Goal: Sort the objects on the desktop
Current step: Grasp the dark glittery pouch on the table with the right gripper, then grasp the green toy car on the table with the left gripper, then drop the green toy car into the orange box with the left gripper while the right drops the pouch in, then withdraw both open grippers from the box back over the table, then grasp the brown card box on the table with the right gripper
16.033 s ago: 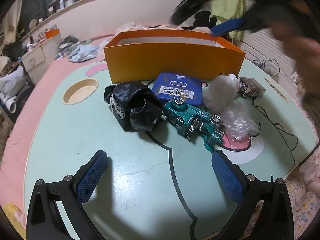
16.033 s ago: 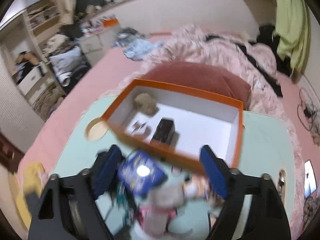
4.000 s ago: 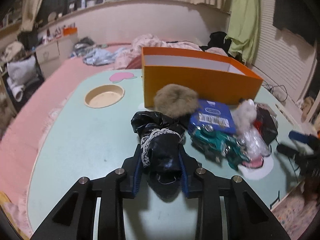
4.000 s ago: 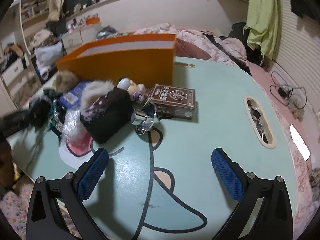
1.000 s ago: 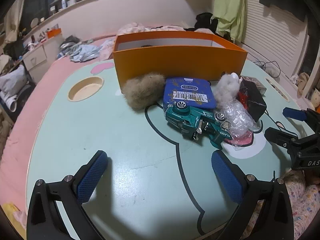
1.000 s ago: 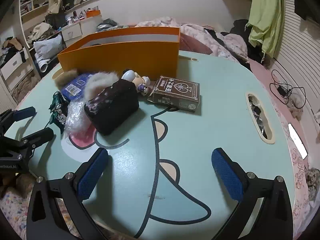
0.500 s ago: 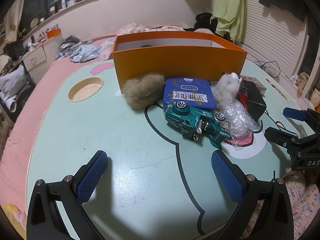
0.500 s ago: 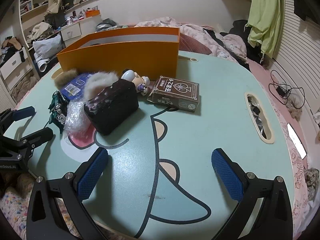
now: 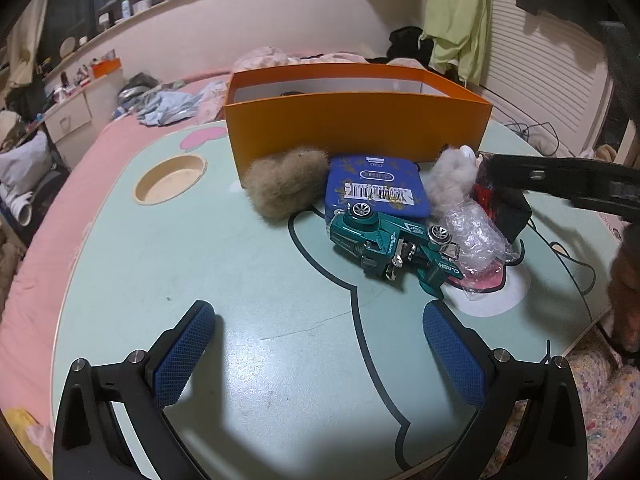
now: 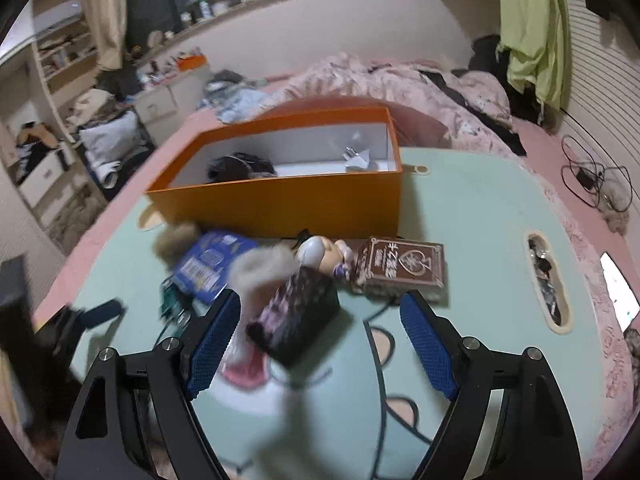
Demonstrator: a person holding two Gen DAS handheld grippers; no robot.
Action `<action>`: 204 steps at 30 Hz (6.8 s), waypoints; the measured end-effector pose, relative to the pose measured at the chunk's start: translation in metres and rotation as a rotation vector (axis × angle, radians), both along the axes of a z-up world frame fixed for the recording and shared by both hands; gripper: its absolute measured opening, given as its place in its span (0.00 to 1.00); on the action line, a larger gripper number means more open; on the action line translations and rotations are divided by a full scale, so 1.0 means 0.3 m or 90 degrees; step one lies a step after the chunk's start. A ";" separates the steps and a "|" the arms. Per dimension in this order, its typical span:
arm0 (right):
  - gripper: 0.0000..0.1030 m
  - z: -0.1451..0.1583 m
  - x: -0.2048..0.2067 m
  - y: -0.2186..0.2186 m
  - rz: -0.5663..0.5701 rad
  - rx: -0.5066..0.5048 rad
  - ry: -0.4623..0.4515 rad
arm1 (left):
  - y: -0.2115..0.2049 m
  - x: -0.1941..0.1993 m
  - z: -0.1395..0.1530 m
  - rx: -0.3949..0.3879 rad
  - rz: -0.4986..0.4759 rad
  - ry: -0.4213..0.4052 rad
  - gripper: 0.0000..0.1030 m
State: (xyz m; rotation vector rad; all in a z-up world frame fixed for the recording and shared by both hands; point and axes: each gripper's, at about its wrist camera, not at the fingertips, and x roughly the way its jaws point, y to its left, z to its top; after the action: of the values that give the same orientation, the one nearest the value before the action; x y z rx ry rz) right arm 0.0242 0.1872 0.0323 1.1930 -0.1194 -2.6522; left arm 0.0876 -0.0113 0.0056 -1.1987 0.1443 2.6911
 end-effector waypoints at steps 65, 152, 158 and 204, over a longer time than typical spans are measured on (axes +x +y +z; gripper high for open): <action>0.29 0.173 -0.080 -0.012 0.047 0.054 0.118 | 0.028 -0.277 0.332 0.104 -0.030 0.111 0.24; 1.00 -0.127 0.114 0.108 -0.013 0.087 0.004 | 0.065 -0.053 0.008 -0.007 -0.012 -0.015 1.00; 1.00 -0.070 0.090 0.197 -0.051 0.010 0.010 | 0.065 -0.052 0.010 -0.006 -0.012 -0.015 1.00; 0.56 -0.122 0.145 0.130 0.002 0.085 0.035 | 0.024 -0.062 0.040 0.025 -0.003 -0.020 1.00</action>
State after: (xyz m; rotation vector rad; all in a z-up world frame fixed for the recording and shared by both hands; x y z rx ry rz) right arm 0.0679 0.2263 -0.0044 1.1571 0.0712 -2.7240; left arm 0.0691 -0.0040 0.0174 -1.2269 0.0884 2.6563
